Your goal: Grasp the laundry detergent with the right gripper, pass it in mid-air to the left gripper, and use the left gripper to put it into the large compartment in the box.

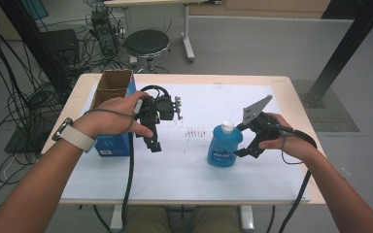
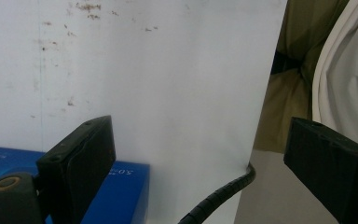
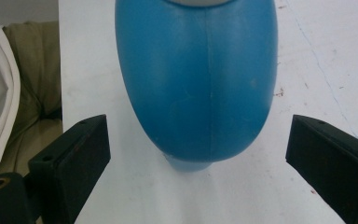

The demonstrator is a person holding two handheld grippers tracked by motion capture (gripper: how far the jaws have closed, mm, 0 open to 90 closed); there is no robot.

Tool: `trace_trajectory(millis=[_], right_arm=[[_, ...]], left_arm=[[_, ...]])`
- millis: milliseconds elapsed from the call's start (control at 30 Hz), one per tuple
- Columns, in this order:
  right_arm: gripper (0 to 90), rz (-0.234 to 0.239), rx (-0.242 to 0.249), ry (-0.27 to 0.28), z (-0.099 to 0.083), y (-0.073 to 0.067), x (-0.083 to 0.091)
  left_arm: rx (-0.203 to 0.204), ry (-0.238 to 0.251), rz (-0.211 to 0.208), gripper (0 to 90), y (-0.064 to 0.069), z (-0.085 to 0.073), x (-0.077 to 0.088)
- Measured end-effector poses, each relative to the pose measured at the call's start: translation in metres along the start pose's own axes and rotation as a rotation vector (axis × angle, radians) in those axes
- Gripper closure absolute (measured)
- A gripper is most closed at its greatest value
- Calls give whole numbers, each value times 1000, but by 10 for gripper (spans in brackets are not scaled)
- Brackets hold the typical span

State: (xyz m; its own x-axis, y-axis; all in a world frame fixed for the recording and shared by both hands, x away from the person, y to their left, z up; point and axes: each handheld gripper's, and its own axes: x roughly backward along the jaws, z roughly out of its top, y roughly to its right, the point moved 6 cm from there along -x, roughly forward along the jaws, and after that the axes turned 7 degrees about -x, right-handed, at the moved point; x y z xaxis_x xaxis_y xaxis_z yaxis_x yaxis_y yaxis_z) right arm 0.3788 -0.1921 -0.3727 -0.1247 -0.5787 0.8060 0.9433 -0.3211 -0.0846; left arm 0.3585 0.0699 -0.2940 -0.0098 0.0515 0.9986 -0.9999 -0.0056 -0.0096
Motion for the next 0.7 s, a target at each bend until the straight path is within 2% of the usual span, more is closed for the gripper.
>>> trace_trajectory(millis=[700], right_arm=[[60,8,1,24,-1,0,-9]], left_arm=[[10,2,-5,93,1,-1,-3]])
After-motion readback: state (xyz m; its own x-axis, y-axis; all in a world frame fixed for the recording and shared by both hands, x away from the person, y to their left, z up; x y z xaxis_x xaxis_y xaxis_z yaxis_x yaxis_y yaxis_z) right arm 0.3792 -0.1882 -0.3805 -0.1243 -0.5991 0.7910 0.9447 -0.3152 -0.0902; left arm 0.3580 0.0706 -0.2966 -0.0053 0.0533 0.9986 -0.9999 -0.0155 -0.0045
